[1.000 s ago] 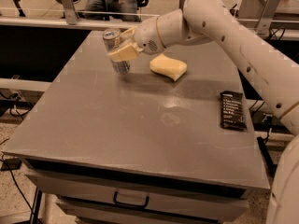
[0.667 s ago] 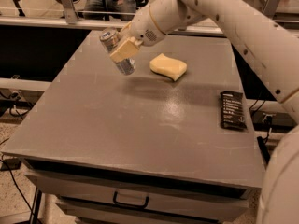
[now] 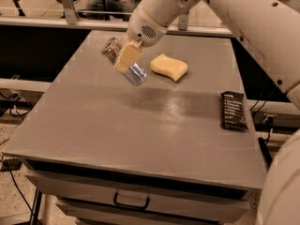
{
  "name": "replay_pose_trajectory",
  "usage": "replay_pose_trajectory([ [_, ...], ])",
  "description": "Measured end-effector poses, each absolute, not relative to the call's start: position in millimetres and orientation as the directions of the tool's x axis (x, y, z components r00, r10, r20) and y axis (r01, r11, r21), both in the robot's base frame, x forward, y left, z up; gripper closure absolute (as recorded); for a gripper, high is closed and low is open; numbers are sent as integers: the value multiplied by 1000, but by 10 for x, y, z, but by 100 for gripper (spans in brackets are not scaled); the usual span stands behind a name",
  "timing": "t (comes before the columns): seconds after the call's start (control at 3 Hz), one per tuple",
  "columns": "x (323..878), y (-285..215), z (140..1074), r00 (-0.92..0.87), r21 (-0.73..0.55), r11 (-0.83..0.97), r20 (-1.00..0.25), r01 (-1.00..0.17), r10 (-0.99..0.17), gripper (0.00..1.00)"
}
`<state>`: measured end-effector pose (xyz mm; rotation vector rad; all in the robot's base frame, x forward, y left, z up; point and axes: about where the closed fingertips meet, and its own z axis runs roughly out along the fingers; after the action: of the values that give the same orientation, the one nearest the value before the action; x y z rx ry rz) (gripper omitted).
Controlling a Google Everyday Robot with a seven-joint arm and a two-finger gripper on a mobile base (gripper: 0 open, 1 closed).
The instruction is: Knock redbull can over
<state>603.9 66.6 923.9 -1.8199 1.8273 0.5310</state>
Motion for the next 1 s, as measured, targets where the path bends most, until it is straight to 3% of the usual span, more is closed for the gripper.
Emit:
replay_pose_trajectory([
  [1.0,5652,357,9020,-118,36,114,-462,-993,-879,99],
])
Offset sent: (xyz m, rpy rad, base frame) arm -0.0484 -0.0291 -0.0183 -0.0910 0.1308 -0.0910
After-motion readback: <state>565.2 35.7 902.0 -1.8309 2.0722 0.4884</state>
